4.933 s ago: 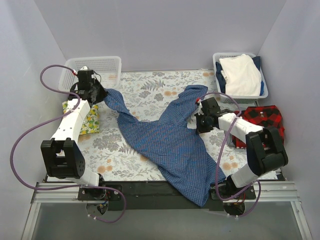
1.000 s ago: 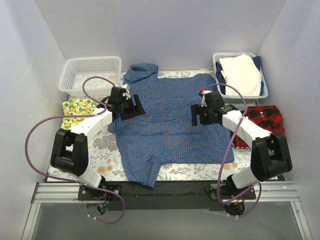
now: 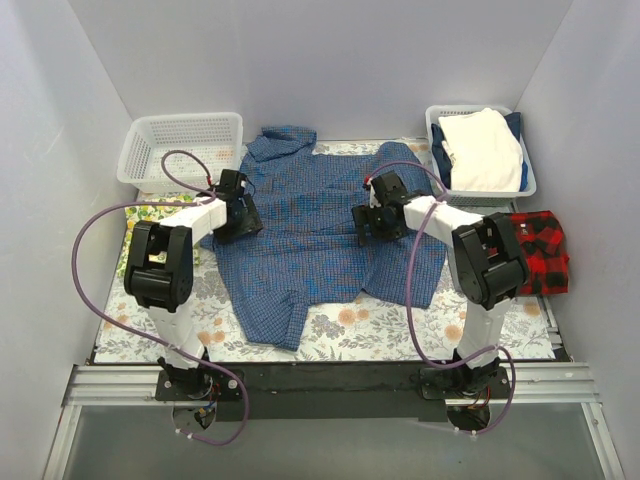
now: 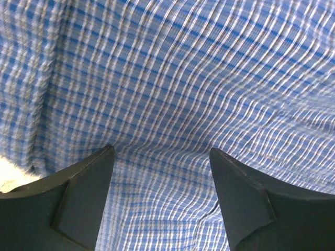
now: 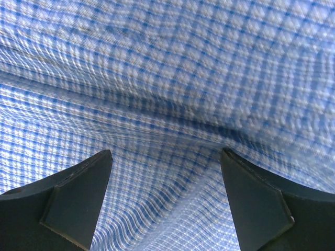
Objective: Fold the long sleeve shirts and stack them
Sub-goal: Flatten the shirt out
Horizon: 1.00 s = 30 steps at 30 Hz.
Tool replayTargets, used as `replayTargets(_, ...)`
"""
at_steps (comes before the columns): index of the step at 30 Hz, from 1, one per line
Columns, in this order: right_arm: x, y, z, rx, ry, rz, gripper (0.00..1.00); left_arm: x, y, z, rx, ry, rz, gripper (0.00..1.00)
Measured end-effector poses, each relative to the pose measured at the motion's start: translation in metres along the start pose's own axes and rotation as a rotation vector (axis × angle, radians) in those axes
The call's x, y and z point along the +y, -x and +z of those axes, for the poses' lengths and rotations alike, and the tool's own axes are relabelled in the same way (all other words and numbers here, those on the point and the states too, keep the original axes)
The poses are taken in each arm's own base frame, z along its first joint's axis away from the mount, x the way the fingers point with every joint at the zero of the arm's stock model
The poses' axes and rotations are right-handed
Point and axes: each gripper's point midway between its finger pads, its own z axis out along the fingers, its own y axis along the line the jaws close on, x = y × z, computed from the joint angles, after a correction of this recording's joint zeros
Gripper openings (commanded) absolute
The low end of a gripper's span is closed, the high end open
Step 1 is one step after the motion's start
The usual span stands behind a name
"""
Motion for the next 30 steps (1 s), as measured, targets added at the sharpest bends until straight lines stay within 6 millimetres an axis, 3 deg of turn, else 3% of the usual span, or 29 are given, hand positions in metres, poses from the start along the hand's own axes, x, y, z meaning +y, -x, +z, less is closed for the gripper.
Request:
replayTargets(4,-0.005,-0.011,-0.023,0.01,-0.023,0.005,0.94,0.007,-0.005,-0.021,0.014,-0.009,-0.001,0.79)
replayTargets(10,-0.012,-0.023,-0.088,-0.071,-0.062,0.012,0.94,0.023,-0.003,-0.094,-0.069,-0.054,-0.047,0.8)
replayTargets(13,-0.017,-0.041,-0.1,-0.064,-0.082,0.017,0.93,0.032,-0.01,-0.115,-0.085,-0.069,-0.08,0.8)
replayTargets(16,-0.022,-0.073,-0.099,0.004,-0.094,0.026,0.92,0.042,-0.034,-0.118,-0.041,-0.061,-0.105,0.77)
replayTargets(21,-0.033,-0.13,-0.099,0.142,-0.124,0.076,0.91,0.065,-0.106,-0.105,0.161,-0.002,-0.137,0.73)
replayTargets(27,-0.041,-0.15,-0.112,0.158,-0.155,0.153,0.92,0.078,-0.152,-0.107,0.309,0.037,-0.185,0.7)
replayTargets(30,-0.045,-0.161,-0.112,0.177,-0.169,0.197,0.92,0.073,-0.158,-0.108,0.336,0.019,-0.219,0.59)
